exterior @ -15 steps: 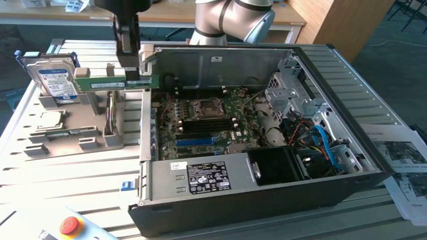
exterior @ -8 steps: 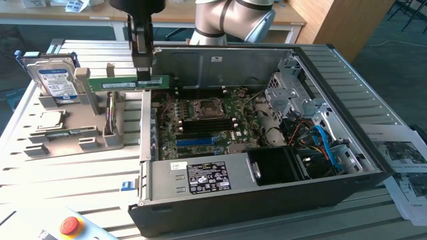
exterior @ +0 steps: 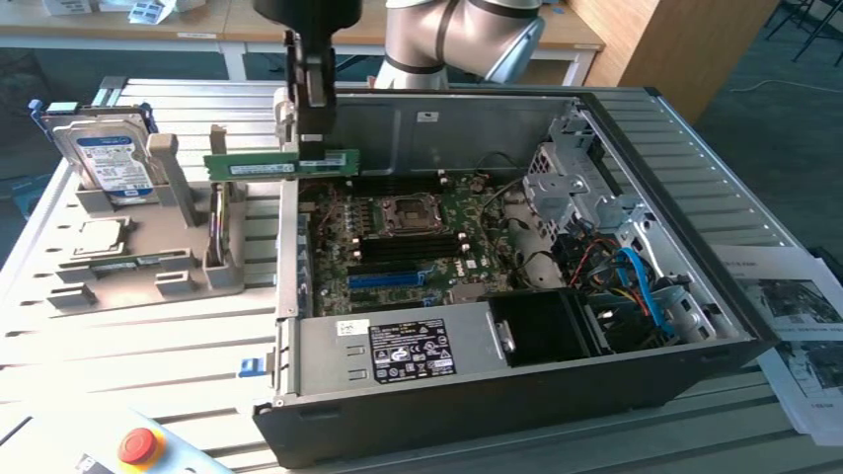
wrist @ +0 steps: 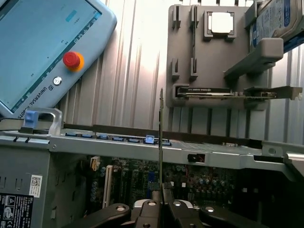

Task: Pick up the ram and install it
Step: 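Pick up the ram and move it above insertion slot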

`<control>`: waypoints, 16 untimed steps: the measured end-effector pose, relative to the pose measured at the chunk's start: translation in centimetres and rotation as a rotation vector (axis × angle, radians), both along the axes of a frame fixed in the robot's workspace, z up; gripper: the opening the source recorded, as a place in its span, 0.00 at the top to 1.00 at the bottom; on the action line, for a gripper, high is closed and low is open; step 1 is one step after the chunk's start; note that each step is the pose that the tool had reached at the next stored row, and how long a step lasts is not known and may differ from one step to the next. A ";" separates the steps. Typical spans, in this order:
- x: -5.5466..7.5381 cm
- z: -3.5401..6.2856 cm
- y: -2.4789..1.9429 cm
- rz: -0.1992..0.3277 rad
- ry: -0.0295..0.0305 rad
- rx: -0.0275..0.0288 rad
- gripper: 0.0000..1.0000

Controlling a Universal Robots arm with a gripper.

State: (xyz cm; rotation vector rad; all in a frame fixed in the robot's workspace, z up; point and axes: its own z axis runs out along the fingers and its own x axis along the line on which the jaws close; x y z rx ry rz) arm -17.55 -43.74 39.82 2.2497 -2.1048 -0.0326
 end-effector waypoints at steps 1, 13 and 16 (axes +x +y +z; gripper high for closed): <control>0.3 0.00 -0.02 0.000 0.0006 0.0000 0.88; 4.1 0.03 -0.31 0.000 0.0076 0.0001 0.88; 4.9 0.04 -0.37 0.000 0.0091 0.0000 0.88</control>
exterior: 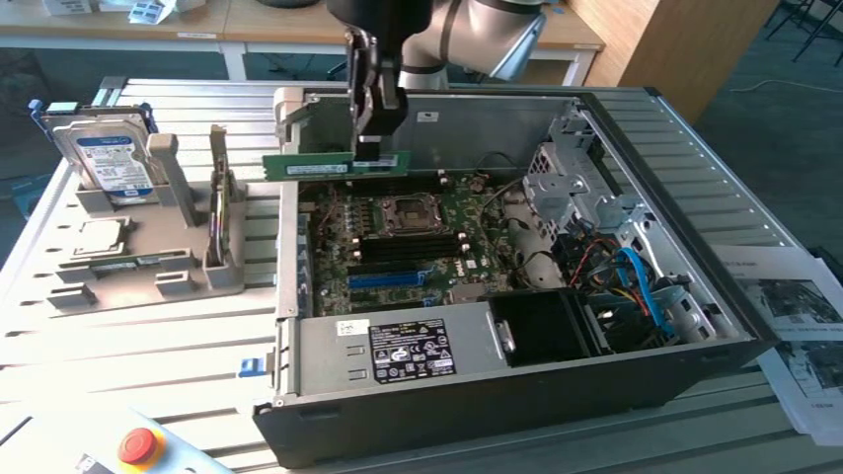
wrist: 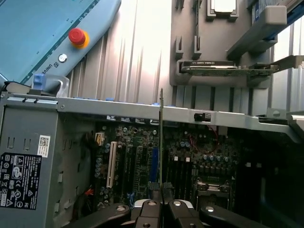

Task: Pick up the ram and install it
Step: 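Pick up the ram and move it above insertion slot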

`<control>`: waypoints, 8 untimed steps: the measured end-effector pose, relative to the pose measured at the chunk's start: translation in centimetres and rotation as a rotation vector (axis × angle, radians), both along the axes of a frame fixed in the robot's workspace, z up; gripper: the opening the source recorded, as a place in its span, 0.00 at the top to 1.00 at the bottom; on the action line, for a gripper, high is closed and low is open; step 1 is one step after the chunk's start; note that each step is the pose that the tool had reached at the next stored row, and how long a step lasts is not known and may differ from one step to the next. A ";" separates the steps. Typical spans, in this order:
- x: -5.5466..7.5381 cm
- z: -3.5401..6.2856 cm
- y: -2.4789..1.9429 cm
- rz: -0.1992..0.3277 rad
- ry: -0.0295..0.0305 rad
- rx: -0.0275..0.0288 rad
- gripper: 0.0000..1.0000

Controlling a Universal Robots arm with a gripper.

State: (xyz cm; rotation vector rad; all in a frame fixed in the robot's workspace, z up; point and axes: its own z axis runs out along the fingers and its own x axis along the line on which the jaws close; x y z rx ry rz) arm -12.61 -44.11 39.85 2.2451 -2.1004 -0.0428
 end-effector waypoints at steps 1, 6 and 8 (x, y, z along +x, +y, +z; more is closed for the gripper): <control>0.2 0.00 -0.02 0.000 0.0003 0.0000 0.88; 0.5 0.00 -0.04 0.000 0.0005 0.0001 0.88; 0.5 0.00 -0.04 0.000 -0.0003 0.0002 0.88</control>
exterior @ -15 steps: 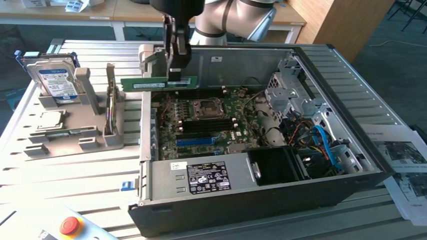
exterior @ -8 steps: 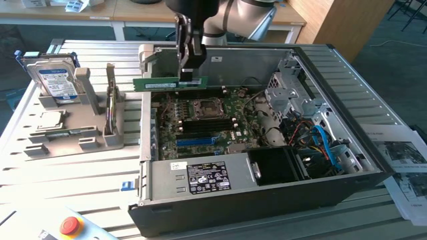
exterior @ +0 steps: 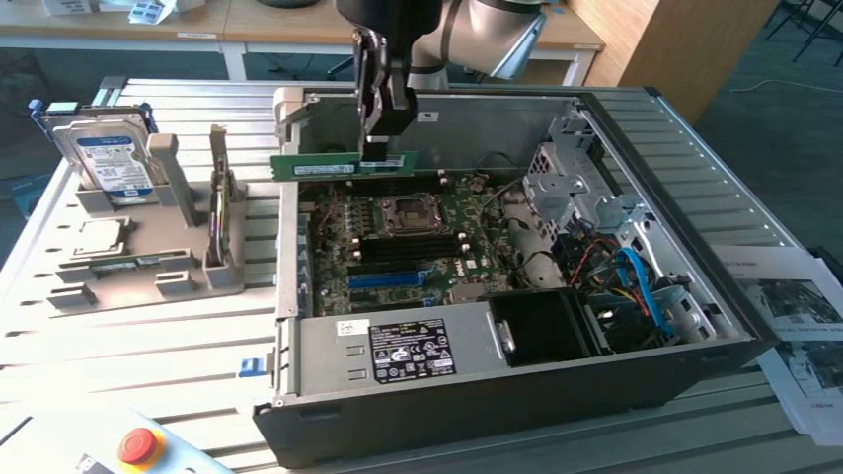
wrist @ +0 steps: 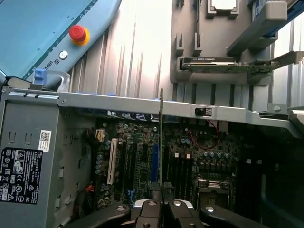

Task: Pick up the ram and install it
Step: 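Pick up the ram and move it above insertion slot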

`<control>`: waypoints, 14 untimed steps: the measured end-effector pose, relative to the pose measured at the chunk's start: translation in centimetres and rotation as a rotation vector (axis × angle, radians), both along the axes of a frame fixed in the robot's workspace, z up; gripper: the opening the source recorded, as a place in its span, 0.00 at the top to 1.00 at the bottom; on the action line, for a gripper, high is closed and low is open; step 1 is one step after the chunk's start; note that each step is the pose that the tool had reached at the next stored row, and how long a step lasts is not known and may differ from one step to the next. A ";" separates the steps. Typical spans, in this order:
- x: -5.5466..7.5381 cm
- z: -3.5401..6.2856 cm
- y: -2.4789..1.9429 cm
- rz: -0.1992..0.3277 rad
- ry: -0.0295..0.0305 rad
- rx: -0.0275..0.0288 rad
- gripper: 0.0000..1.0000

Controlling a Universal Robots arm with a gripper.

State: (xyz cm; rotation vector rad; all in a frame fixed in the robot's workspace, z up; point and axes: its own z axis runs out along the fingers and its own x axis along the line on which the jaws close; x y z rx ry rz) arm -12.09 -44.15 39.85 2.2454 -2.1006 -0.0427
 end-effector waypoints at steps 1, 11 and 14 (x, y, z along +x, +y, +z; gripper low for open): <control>0.0 0.00 0.00 0.000 -0.0011 0.0001 0.88; 0.8 0.01 -0.02 0.001 -0.0033 -0.0002 0.88; 1.6 0.00 -0.03 0.001 -0.0034 -0.0001 0.88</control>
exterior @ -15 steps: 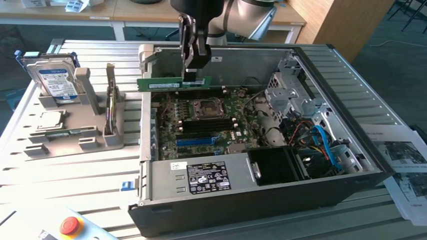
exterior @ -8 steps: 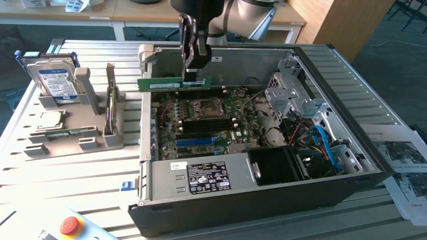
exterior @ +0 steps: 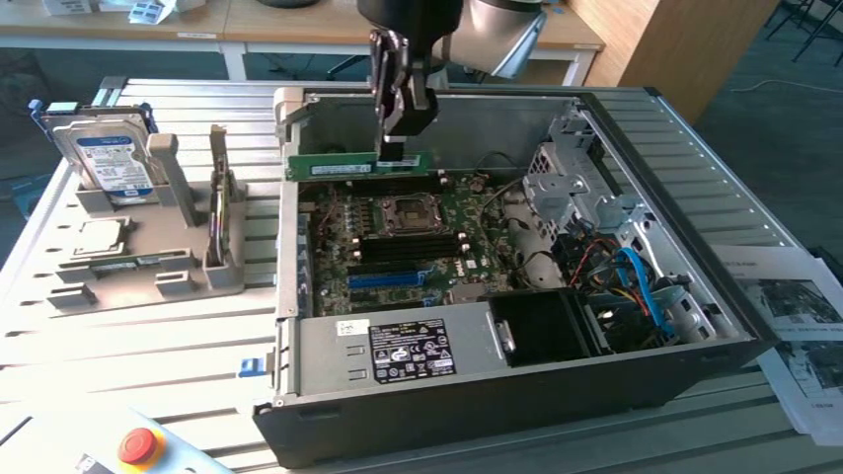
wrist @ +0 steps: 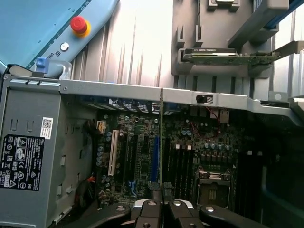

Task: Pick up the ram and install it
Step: 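Pick up the ram and move it above insertion slot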

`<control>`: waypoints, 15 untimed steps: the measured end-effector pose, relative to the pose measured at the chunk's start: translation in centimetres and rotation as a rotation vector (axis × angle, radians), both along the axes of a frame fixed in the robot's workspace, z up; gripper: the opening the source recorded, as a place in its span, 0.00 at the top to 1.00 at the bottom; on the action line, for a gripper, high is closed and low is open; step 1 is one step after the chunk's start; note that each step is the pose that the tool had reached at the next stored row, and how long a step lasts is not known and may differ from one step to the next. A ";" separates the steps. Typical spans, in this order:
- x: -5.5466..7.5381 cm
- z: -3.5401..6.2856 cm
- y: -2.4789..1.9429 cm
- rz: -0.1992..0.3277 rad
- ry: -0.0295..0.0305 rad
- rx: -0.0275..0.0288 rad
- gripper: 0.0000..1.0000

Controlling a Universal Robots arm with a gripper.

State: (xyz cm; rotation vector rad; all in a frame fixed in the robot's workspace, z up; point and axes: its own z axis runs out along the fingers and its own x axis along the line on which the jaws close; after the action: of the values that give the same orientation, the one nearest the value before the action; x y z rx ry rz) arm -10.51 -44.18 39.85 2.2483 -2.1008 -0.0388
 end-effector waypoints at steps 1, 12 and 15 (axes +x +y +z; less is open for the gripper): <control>0.3 0.00 -0.01 0.000 0.0000 0.0000 0.88; 3.4 0.00 -0.12 0.000 0.0001 0.0000 0.88; 4.3 0.00 -0.16 0.000 0.0000 -0.0001 0.88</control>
State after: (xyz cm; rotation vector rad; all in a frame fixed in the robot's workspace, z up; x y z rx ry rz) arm -6.20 -44.33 39.85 2.2484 -2.1006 -0.0387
